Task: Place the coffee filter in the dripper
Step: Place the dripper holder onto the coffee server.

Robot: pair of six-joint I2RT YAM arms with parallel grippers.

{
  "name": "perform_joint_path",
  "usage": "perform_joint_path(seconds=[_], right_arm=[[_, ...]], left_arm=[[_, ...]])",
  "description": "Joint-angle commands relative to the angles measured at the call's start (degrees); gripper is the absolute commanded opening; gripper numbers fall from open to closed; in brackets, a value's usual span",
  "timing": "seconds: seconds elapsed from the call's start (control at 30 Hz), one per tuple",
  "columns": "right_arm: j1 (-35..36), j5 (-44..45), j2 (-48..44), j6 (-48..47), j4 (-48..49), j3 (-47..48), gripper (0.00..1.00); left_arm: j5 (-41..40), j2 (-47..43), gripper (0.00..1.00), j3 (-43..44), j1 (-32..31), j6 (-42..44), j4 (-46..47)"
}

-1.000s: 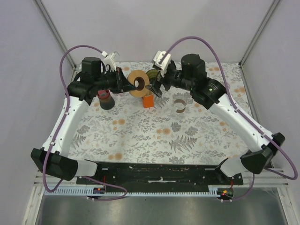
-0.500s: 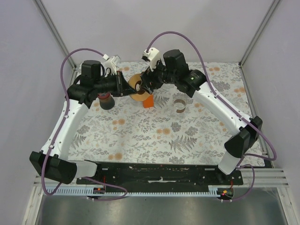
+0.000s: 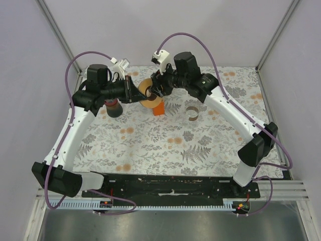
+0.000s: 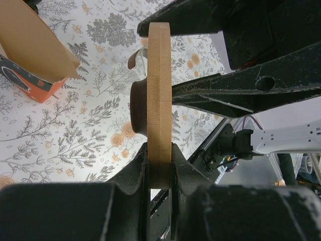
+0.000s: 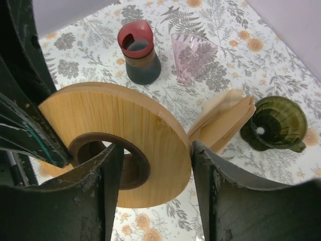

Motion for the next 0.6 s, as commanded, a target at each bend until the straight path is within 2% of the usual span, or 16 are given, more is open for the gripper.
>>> perform_joint_path(seconds=[0.0, 0.13, 0.17, 0.23, 0.3, 0.33, 0.37, 0.43, 0.47, 0.57], right_arm=[[0.1, -0.1, -0.9, 0.4, 4.2, -0.9, 0.52], [0.1, 1.1, -1.5, 1.6, 4.8, -2.2, 0.06], [0.1, 1.8, -1.9, 1.7, 4.8, -2.8, 0.00], [0.0, 3.2, -2.9, 1.6, 4.7, -4.2, 0.00], [-0.3, 4.8, -4.0, 1.5, 4.2, -5.5, 0.00], [-0.5, 5.6, -4.6, 1.7, 3.4, -6.0, 0.00], [-0.9, 6.8, -5.1, 1.7, 2.5, -6.2, 0.00], [-1.8, 9.0, -6.5, 1.5, -0.3, -6.2, 0.00], [-2.4, 10.5, -7.1, 1.3, -1.9, -6.2, 0.00], [-5.4, 13.4, -8.0, 0.6, -10.4, -5.0, 0.00]], left_arm=[[3.9, -1.3, 0.02, 1.5, -0.1, -0.5, 5.1], [4.7, -1.3, 0.02, 1.2, 0.0, -1.3, 6.1], [4.7, -1.2, 0.02, 1.0, 0.0, -1.4, 6.3], [4.3, -1.3, 0.03, 0.7, 0.0, -1.5, 6.3], [3.7, -1.3, 0.18, 0.4, 0.0, -1.3, 6.4], [3.3, -1.3, 0.29, 0.4, 0.0, -1.0, 6.4], [2.6, -1.2, 0.47, 0.7, 0.1, -0.5, 6.1], [-0.7, -1.2, 0.77, 2.0, 0.2, 1.3, 4.3], [-3.9, -1.0, 0.85, 2.8, 0.3, 3.5, 3.1], [-14.5, -0.4, 0.88, 5.1, 0.3, 9.2, -0.9]])
